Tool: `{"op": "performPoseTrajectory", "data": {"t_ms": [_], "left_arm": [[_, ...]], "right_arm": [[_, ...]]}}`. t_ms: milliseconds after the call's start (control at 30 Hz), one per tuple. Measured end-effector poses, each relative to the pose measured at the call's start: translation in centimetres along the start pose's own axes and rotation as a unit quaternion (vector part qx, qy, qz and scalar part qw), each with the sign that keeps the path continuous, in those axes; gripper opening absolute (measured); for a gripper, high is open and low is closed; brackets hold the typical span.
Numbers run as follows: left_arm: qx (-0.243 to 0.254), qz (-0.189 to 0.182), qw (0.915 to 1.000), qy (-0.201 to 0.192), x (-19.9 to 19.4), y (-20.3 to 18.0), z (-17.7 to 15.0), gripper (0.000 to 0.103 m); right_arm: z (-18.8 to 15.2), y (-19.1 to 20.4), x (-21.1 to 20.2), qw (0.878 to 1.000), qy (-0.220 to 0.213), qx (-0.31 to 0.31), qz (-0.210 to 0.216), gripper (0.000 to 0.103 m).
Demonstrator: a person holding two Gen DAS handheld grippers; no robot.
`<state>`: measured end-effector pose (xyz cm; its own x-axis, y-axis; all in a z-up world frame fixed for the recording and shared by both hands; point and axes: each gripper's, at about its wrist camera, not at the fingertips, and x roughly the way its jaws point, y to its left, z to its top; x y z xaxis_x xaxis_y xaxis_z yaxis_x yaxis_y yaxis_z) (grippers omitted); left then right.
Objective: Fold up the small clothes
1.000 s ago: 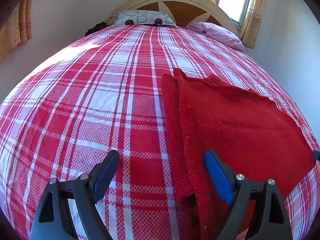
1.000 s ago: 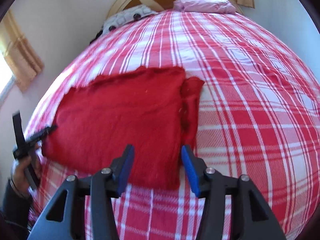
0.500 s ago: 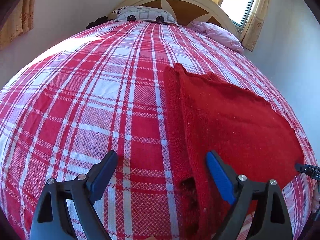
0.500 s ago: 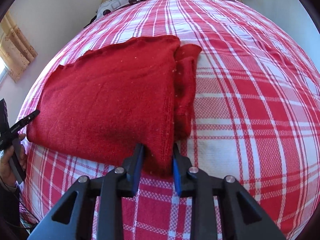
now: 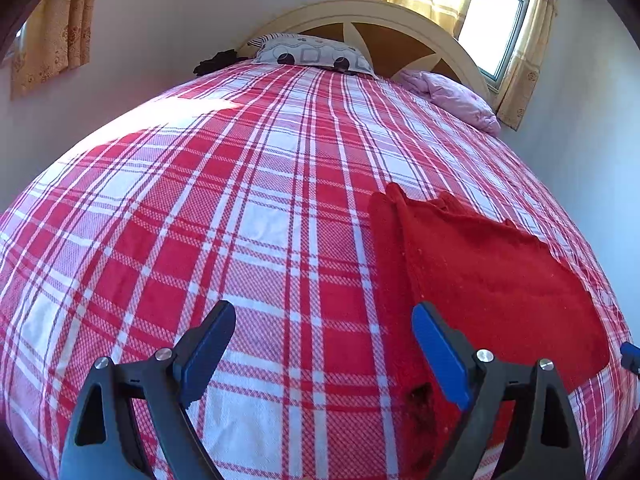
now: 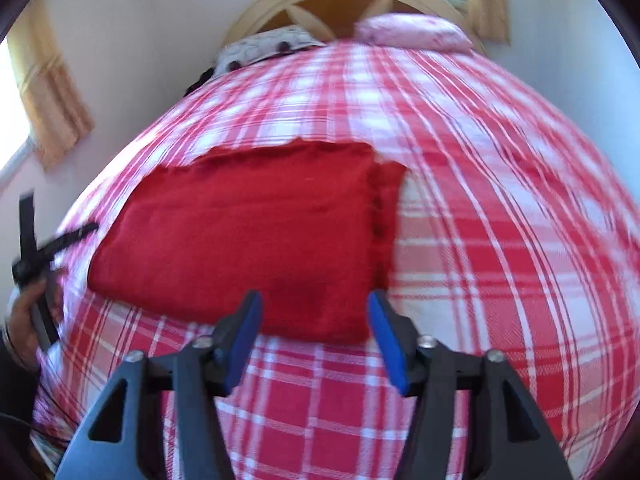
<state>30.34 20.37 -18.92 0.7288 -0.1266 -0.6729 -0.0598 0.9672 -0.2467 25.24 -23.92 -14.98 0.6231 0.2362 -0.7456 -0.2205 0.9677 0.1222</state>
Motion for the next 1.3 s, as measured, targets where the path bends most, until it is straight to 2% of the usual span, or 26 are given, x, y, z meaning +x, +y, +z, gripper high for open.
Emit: {"op": "performPoseTrajectory", "data": {"t_ms": [133, 233, 433, 567, 833, 1133, 1300], "left_arm": [[-0.005, -0.012, 0.9999, 0.008, 0.5, 0.3, 0.3, 0.091], [-0.012, -0.023, 0.9995, 0.017, 0.8, 0.6, 0.2, 0.091], [-0.036, -0.04, 0.9981, 0.03, 1.4, 1.7, 0.7, 0.091], [-0.039, -0.059, 0.997, 0.032, 1.7, 1.4, 1.5, 0.091], [-0.042, -0.087, 0.9942, 0.047, 3.4, 1.0, 2.8, 0.09], [-0.057, -0.12, 0.9885, 0.072, 4.4, 2.2, 2.2, 0.09], [-0.067, -0.123, 0.9877, 0.069, 4.1, 3.3, 2.5, 0.09]], "right_arm": [[-0.3, 5.2, 1.3, 0.998, 0.008, -0.058, 0.032, 0.066], [-0.8, 8.8, 2.5, 0.994, 0.008, -0.109, 0.022, 0.066], [-2.1, 14.0, 4.3, 0.983, 0.011, -0.18, 0.031, 0.066], [-2.4, 16.3, 5.0, 0.977, 0.009, -0.211, 0.037, 0.066], [-3.7, 21.3, 5.7, 0.957, -0.016, -0.291, 0.015, 0.066], [-5.1, 25.7, 7.3, 0.93, -0.038, -0.366, -0.007, 0.066], [-5.1, 27.2, 8.7, 0.921, -0.05, -0.386, -0.027, 0.065]]}}
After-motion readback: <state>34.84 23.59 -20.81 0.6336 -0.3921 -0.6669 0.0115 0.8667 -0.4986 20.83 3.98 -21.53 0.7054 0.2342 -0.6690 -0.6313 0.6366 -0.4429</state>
